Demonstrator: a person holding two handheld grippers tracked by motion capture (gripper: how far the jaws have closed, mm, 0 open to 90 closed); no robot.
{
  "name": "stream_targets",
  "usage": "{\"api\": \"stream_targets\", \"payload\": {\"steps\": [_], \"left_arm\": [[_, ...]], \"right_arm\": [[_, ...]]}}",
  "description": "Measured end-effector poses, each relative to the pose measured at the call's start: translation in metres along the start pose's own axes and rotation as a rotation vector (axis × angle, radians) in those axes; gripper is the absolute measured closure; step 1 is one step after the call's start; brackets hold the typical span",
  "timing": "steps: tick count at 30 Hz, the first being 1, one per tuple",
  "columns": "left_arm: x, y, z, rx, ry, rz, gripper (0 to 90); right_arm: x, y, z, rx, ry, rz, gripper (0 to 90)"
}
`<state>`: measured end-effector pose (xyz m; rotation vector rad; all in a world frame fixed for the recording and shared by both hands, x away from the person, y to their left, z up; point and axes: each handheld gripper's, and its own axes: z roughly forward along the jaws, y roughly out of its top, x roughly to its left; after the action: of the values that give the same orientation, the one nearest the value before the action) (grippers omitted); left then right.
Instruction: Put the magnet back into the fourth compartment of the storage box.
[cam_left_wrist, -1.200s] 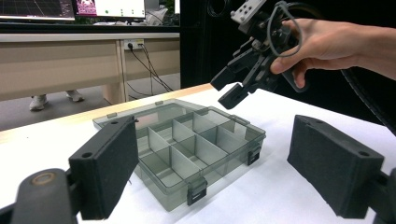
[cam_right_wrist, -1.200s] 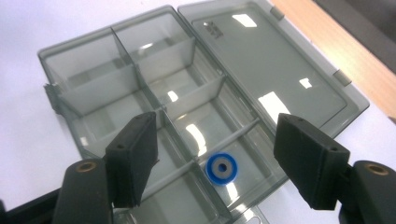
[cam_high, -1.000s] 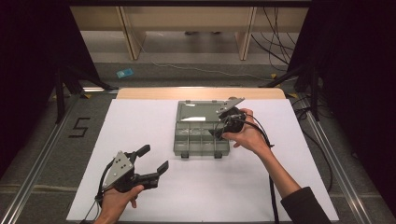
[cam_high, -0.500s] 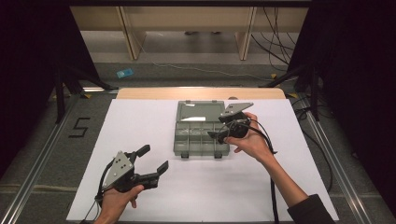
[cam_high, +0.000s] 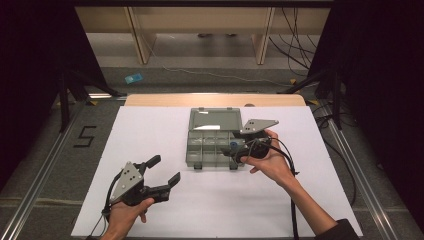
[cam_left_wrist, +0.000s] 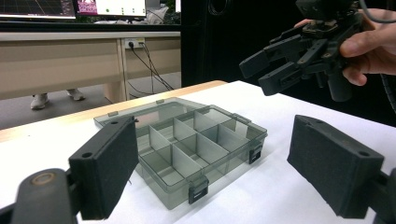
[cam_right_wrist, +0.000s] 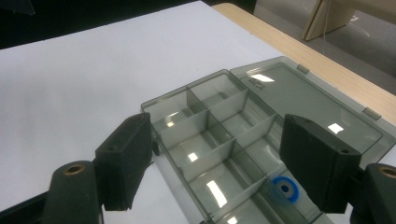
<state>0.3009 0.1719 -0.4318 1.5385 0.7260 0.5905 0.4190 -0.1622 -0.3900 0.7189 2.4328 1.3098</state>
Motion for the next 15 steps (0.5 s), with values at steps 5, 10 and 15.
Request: {"api": "stream_targets", "payload": {"steps": [5,10,15], "left_arm": [[0.000,0.000,0.000,0.001,0.000,-0.001,15.6],[0.000,0.000,0.000,0.001,0.000,0.000,15.6],[0.000,0.000,0.000,0.000,-0.001,-0.001,15.6]], "right_arm": [[0.005,-0.004,-0.004,-0.018,0.009,0.009,26.4],[0.009,-0.009,-0.007,-0.035,0.014,0.020,26.2],[0.011,-0.013,-0.009,-0.049,0.023,0.027,26.2]]}}
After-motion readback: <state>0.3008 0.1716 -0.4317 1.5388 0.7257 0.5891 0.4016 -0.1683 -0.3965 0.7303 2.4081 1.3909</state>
